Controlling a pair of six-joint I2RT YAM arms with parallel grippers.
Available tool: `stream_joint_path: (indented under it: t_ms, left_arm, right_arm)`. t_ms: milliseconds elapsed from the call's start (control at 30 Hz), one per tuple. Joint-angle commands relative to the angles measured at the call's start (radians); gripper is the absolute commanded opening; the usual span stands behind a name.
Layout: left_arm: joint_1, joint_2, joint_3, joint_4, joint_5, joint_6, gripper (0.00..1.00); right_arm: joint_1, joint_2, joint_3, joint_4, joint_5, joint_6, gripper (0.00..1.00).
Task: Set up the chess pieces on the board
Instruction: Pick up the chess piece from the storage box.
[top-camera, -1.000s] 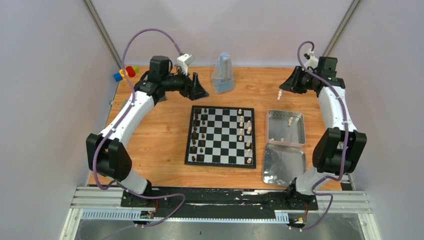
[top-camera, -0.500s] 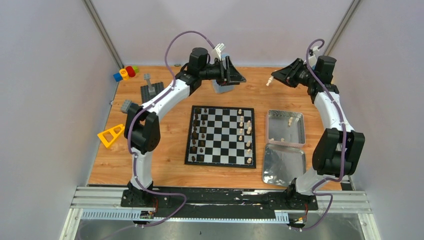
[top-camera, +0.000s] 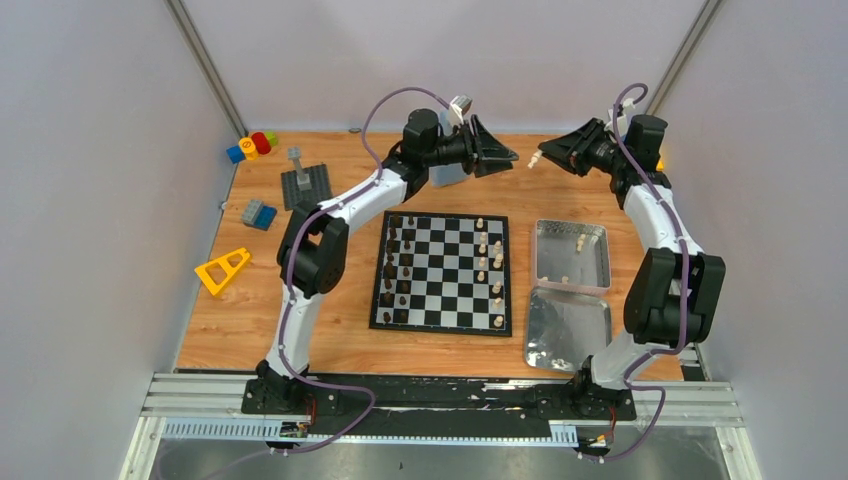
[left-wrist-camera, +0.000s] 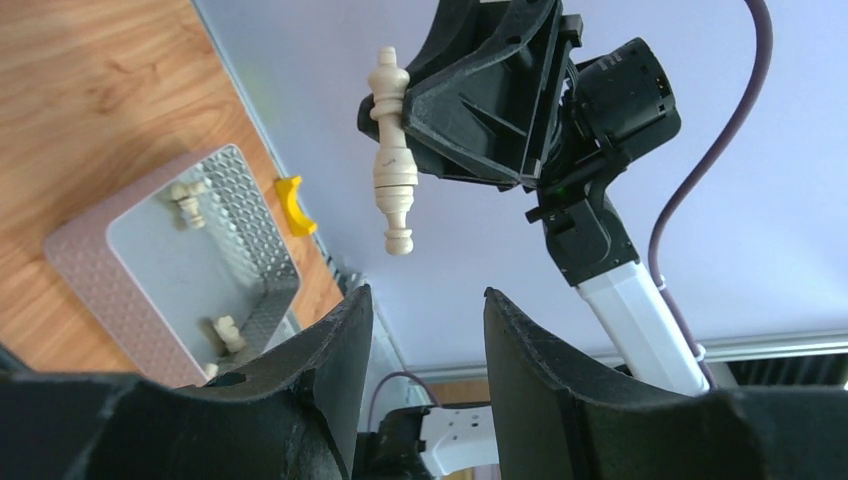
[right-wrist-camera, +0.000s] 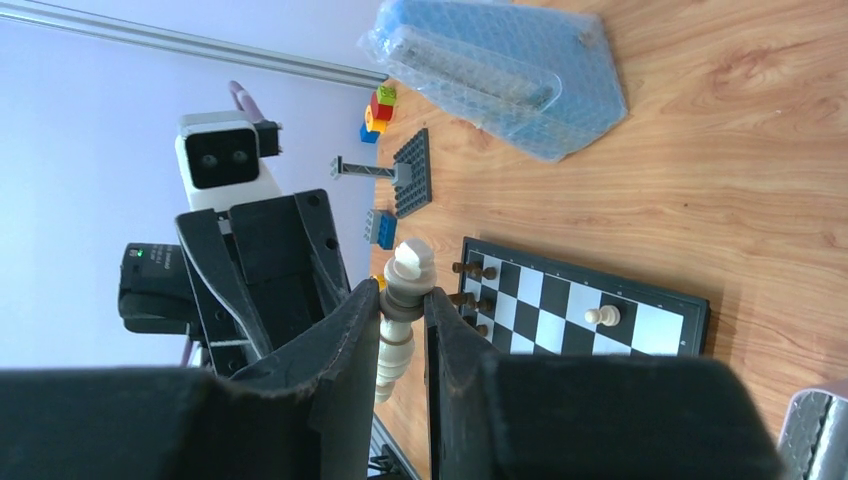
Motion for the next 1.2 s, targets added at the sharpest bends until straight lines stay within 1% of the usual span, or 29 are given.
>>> stream_joint_path:
  t_ms: [0,167,300,500,833,1167]
  left_arm:
    - [-0.035,0.026,0.007,0.172,0.004,-0.14,0.52]
    - [-0.056,0.045,-0.002,0.22,-0.014,-0.191,0.52]
    - [-0.066,0.056,0.013,0.218,-0.016,-0.196,0.52]
    - [-0.07,0.062,-0.014,0.225,-0.021,-0.214,0.5]
    - [-0.07,0.057,-0.022,0.176,-0.012,-0.19,0.5]
    - [-0.07,0.085,0.024,0.147,-0.028,-0.183,0.49]
  right_arm:
    - [0.004,0.01,-0.018,0.102,-0.026,0.05,0.0]
    - [0.004,0.016,-0.021,0.108,-0.029,0.052,0.0]
    - [0.004,0.015,-0.027,0.117,-0.03,0.058,0.0]
    - [0.004,0.011,-0.028,0.126,-0.034,0.063,0.0]
    - [0.005,0.014,-0.021,0.136,-0.044,0.074,0.0]
    - [0.004,0.01,-0.031,0.146,-0.05,0.08,0.0]
